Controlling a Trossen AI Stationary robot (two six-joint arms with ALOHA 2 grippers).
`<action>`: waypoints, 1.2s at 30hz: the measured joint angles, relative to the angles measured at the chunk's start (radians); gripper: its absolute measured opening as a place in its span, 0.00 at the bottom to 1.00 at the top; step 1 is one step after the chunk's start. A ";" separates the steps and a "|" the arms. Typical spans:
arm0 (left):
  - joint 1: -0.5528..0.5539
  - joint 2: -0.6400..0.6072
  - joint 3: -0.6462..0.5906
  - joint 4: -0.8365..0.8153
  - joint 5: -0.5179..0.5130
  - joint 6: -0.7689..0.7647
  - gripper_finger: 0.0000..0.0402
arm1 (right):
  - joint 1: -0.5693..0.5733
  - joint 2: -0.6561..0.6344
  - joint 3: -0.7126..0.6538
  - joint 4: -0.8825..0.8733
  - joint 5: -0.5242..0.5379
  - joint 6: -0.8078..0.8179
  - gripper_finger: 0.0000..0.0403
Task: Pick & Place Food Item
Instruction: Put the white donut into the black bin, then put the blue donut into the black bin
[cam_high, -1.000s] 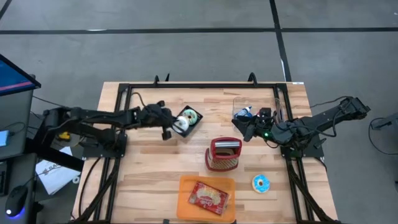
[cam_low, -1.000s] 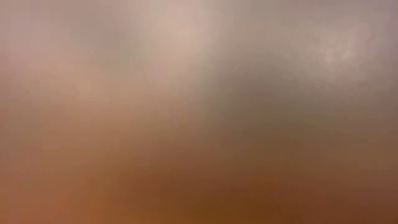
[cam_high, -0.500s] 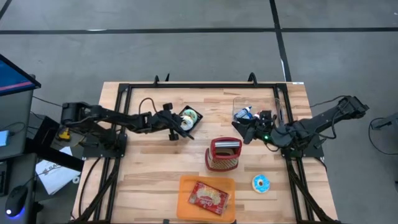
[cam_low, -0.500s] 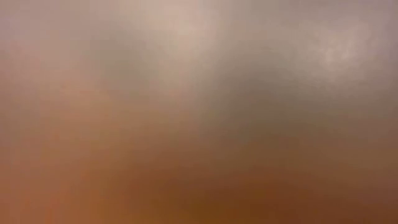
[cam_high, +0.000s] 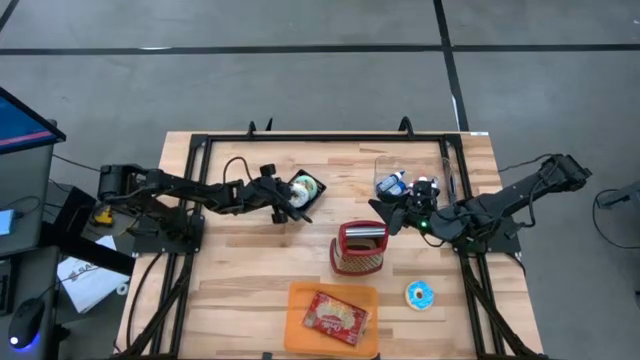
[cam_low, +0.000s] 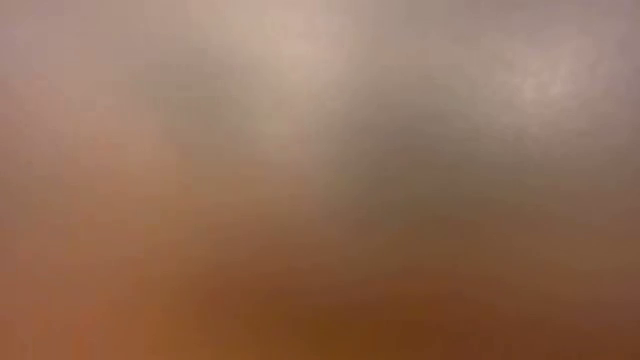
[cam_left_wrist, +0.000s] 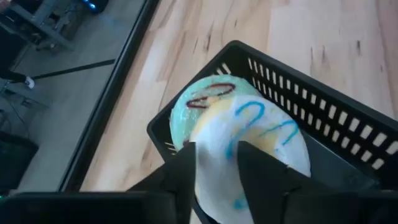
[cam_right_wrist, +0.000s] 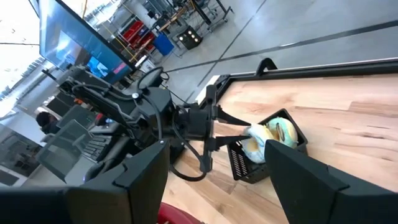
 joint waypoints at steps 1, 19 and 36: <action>0.000 -0.001 0.000 -0.004 0.002 0.000 0.30 | 0.000 0.001 0.000 -0.001 0.000 0.000 0.63; 0.009 -0.235 -0.001 0.065 -0.053 -0.066 0.46 | 0.001 -0.010 0.000 0.001 0.000 -0.033 0.63; -0.110 -0.785 0.001 0.062 0.070 -0.227 0.41 | 0.197 -0.119 0.113 -0.509 -0.368 0.105 0.48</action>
